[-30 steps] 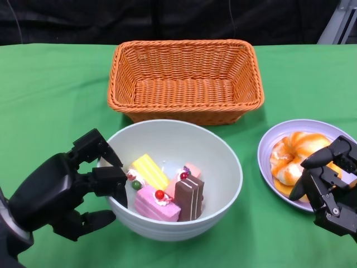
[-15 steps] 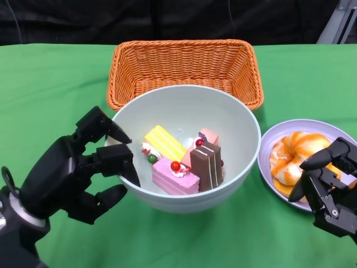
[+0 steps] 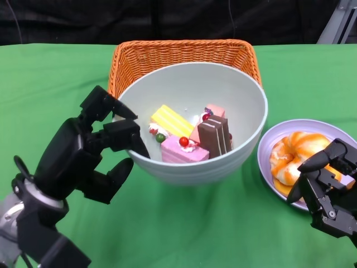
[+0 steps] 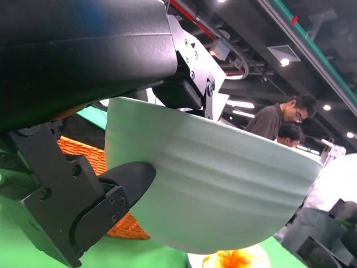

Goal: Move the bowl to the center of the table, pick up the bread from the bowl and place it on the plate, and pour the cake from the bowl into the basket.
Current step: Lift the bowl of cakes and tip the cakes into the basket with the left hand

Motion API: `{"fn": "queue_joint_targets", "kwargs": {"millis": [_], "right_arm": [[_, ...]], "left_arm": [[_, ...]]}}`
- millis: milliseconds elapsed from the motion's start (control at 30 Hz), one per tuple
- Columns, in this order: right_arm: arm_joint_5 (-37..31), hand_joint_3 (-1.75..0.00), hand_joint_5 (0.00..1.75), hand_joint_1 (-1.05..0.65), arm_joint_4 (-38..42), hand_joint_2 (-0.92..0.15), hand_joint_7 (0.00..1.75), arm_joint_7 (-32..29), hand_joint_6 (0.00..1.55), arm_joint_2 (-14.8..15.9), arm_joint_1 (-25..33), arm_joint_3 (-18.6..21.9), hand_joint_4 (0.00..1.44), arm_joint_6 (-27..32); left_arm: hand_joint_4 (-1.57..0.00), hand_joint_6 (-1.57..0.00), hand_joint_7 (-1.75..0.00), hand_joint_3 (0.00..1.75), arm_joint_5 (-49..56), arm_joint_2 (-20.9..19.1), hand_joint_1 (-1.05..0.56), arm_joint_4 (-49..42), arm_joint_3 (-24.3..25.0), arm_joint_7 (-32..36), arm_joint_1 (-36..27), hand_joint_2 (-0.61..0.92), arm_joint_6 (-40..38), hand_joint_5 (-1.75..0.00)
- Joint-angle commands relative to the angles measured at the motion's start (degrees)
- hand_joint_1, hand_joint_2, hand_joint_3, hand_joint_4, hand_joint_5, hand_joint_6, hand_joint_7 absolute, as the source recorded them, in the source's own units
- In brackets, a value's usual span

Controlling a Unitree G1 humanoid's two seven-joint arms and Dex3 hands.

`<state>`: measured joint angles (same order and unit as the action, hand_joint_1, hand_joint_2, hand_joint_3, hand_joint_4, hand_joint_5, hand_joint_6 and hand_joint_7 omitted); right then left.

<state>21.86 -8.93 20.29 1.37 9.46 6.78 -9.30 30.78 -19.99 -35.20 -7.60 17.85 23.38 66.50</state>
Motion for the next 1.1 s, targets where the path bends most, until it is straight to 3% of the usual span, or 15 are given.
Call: {"fn": "queue_joint_targets", "kwargs": {"millis": [33,567,700,1100], "right_arm": [[-0.3,-0.99,1.61,-0.12,0.5,-0.56,1.30,-0.1,0.61,0.2,-0.3,0.0,0.74,-0.9],[-0.6,-0.99,1.63,-0.10,1.9,-0.58,1.29,0.3,0.59,0.3,-0.4,-0.2,0.71,-2.1],[-1.2,-0.99,1.61,-0.12,1.7,-0.56,1.28,-0.5,0.62,0.1,-0.1,-0.3,0.74,-1.9],[-1.1,-1.00,1.61,-0.11,2.2,-0.56,1.29,-0.5,0.62,0.0,-0.1,-0.4,0.74,-2.1]], "left_arm": [[-1.01,-0.90,-1.53,1.71,-2.6,1.4,-0.07,0.4,1.0,0.0,2.3,0.17,-0.6,-1.75],[-0.98,-0.87,-1.48,1.59,-2.4,7.7,-0.08,-7.1,2.0,3.0,6.9,0.26,-1.9,-1.72],[-0.96,-0.85,-1.45,1.52,-2.3,9.7,-0.17,-9.5,2.1,3.9,8.2,0.30,-3.1,-1.72],[-0.92,-0.79,-1.51,1.39,-6.6,14.2,-0.21,-15.9,1.9,2.4,13.4,0.40,-3.6,-1.75]]}}
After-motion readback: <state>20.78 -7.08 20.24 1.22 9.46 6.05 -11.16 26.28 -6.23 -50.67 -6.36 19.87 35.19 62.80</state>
